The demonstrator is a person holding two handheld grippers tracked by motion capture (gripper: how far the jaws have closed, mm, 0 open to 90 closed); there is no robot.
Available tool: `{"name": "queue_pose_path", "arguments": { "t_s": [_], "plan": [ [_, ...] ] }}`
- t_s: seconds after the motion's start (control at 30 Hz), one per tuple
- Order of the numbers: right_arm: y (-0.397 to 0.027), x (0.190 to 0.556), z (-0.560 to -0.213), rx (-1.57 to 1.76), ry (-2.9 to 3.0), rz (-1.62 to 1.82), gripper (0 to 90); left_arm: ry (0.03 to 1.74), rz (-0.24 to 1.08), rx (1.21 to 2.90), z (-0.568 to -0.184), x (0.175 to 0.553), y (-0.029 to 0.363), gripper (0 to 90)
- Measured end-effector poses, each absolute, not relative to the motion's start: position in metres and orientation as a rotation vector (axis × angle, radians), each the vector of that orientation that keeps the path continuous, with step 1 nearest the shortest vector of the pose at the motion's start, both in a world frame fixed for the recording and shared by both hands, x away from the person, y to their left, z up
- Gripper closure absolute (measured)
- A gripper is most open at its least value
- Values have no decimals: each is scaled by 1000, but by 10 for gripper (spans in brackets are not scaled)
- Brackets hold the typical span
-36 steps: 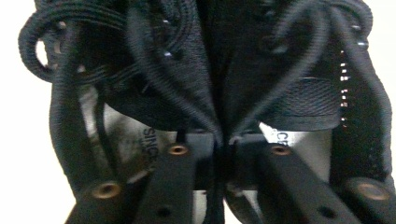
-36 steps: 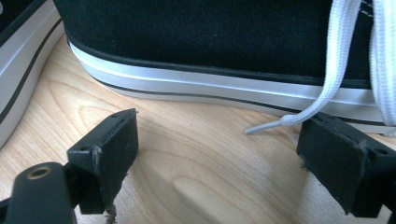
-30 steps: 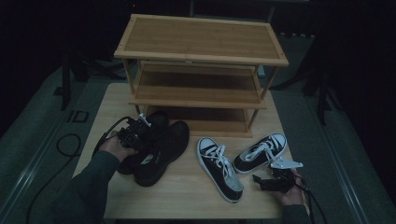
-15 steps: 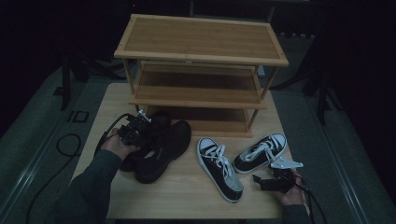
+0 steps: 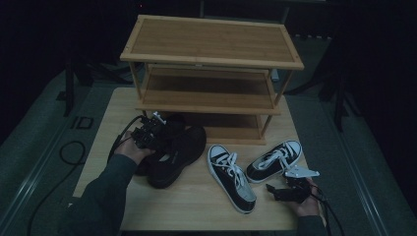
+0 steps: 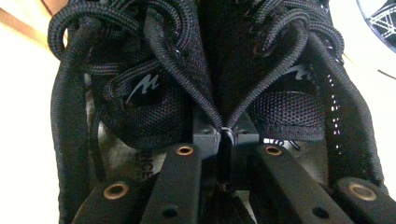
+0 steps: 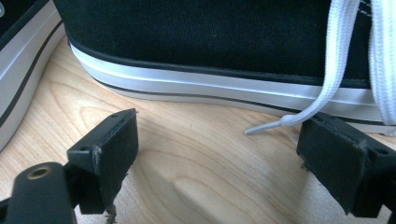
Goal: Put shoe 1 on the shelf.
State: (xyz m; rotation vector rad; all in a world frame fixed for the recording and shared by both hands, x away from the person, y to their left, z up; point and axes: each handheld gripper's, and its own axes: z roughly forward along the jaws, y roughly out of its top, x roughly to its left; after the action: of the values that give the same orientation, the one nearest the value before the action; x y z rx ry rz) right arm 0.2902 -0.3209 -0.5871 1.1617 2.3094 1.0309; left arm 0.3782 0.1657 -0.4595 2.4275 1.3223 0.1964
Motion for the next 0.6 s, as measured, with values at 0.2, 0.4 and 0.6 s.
{"name": "queue_pose_path", "arguments": {
  "t_s": [0.2, 0.4, 0.6],
  "plan": [
    [-321, 290, -587, 1163, 2310, 1035, 124, 1333, 202, 2413, -460, 384, 158, 853],
    [-321, 290, -587, 1163, 2309, 1036, 124, 1339, 220, 2412, -460, 391, 151, 853],
    [-321, 290, -587, 1163, 2309, 1038, 124, 1356, 252, 2400, -461, 397, 141, 853]
  ]
}}
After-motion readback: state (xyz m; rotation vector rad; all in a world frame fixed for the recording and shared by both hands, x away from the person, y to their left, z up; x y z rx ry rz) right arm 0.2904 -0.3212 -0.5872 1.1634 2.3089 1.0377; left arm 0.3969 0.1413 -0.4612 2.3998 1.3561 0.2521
